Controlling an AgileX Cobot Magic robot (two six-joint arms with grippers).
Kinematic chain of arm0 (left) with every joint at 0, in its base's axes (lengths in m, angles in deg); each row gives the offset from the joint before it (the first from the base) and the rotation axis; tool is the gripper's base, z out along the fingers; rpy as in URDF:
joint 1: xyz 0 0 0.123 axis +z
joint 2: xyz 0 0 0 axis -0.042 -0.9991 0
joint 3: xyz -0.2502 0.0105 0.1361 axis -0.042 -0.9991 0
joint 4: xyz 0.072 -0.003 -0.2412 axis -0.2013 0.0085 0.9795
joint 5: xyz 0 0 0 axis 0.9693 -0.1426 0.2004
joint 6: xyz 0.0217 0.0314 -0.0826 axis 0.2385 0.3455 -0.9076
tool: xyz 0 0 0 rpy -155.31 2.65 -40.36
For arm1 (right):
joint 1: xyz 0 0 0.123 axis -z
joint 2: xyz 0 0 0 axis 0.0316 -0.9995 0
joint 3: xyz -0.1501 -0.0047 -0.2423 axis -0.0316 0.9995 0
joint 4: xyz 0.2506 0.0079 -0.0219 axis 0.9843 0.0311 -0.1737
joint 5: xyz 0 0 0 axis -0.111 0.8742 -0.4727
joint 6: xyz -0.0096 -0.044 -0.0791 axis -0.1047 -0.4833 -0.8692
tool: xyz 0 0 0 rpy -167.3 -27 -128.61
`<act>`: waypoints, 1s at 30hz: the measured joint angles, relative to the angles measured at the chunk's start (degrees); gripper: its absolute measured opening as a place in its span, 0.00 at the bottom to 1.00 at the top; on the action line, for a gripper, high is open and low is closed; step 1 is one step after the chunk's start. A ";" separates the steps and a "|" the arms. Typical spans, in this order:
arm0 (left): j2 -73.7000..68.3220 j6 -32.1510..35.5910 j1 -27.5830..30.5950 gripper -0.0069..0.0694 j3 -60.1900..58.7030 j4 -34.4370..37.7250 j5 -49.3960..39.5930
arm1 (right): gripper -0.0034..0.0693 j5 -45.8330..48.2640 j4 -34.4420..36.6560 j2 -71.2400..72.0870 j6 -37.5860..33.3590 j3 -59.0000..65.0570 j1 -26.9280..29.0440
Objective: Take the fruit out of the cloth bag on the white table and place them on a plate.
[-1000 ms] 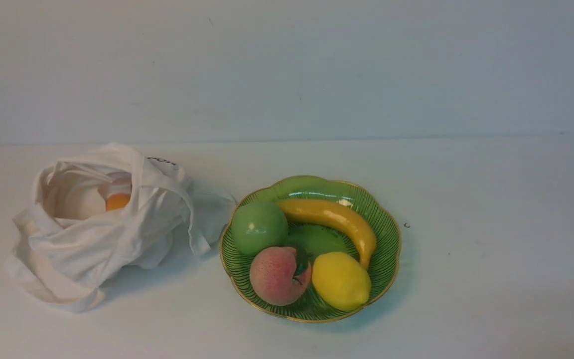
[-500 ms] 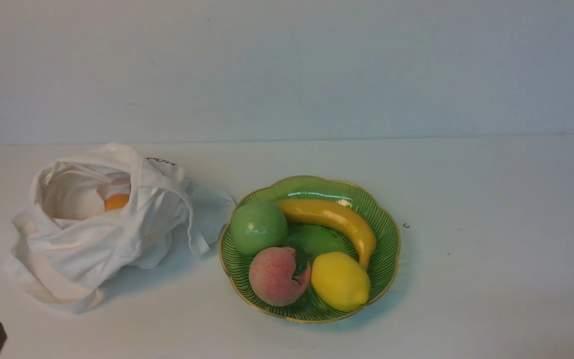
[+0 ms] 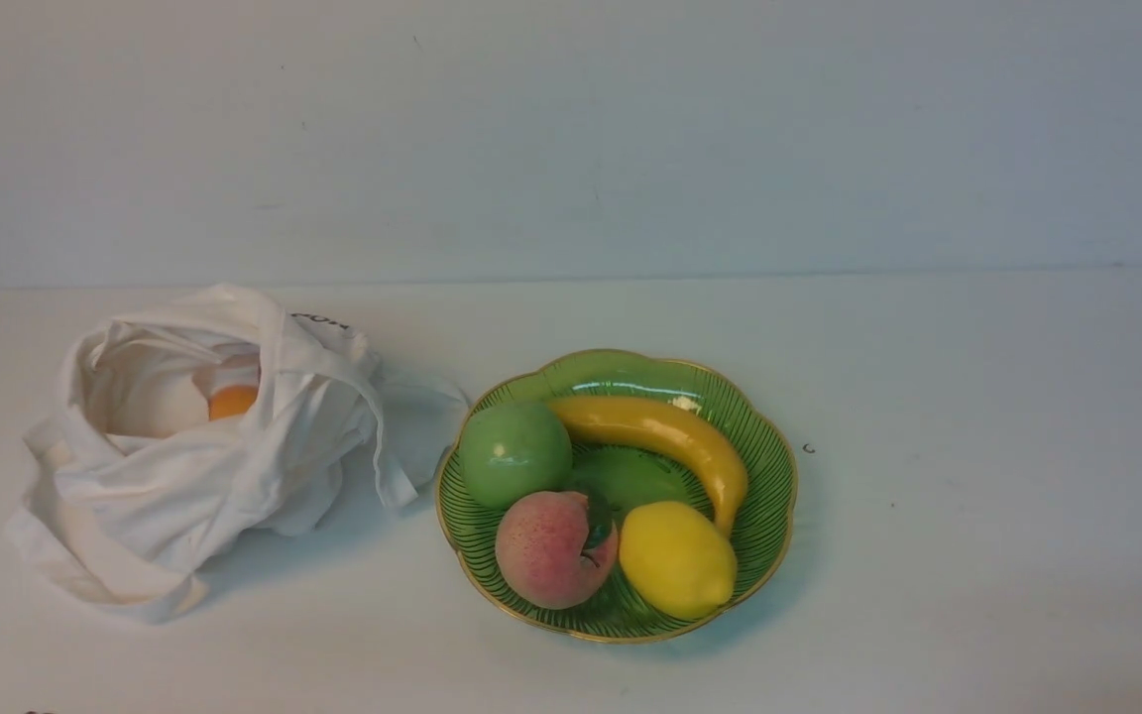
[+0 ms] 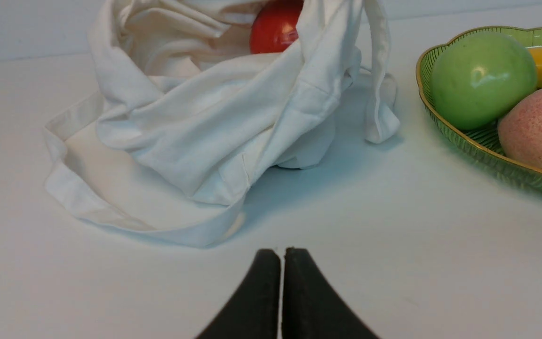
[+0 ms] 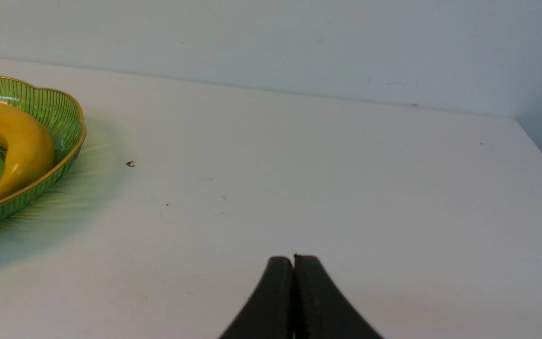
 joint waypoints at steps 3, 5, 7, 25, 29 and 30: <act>0.00 0.05 0.66 0.08 0.00 0.00 -0.06 | 0.03 0.00 0.00 0.00 0.00 0.00 0.00; 0.00 0.05 0.63 0.08 0.00 0.00 -0.06 | 0.03 0.00 0.00 0.00 0.00 0.00 0.00; 0.00 0.05 0.63 0.08 0.00 0.00 -0.06 | 0.03 0.00 0.00 0.00 0.00 0.00 0.00; 0.00 0.29 0.63 0.08 0.00 0.00 -0.13 | 0.03 0.00 0.00 0.00 0.00 0.00 0.00; 0.00 0.29 0.63 0.08 0.00 0.00 -0.13 | 0.03 0.00 0.00 0.00 0.00 0.00 0.00; 0.00 0.29 0.63 0.08 0.00 0.00 -0.13 | 0.03 0.00 0.00 0.00 0.00 0.00 0.00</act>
